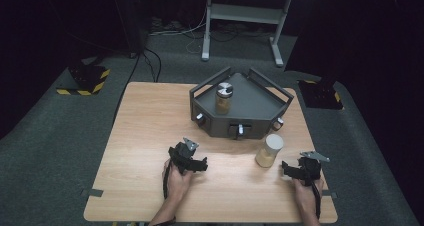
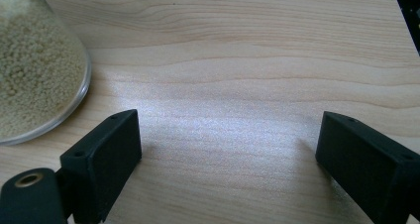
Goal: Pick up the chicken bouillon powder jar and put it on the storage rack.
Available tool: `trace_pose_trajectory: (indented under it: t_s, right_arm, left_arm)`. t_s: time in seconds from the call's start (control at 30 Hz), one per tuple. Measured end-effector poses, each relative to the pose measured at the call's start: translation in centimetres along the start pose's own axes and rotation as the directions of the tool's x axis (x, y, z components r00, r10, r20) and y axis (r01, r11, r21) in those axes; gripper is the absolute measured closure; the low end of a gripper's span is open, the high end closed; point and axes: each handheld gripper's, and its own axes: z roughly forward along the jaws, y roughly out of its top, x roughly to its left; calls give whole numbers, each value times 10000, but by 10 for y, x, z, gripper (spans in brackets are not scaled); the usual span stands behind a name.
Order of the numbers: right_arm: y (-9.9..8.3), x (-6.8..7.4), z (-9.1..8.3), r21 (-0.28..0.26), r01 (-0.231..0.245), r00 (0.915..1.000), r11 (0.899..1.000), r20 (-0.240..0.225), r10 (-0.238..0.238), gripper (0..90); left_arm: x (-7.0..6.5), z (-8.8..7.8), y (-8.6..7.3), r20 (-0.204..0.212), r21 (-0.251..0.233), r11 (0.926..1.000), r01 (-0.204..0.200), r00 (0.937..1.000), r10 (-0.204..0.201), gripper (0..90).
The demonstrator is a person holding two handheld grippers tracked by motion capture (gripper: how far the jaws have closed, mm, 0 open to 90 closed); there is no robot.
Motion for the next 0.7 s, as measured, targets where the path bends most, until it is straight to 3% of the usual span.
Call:
trace_pose_trajectory:
  t_s: [0.23,0.5,0.7]
  right_arm:
    - [0,-1,0,16,16,10000,10000,-36,-16,89]
    - [4,-4,2,215,295,9989,9993,-361,-287,5]
    - [2,-5,0,163,244,9978,9996,-621,-234,0]
  left_arm:
    - [0,0,0,3,-1,10000,-17,10000,17,9]
    - [0,0,0,5,7,10000,-21,10000,21,8]
    - [0,0,0,5,7,10000,-19,10000,19,8]
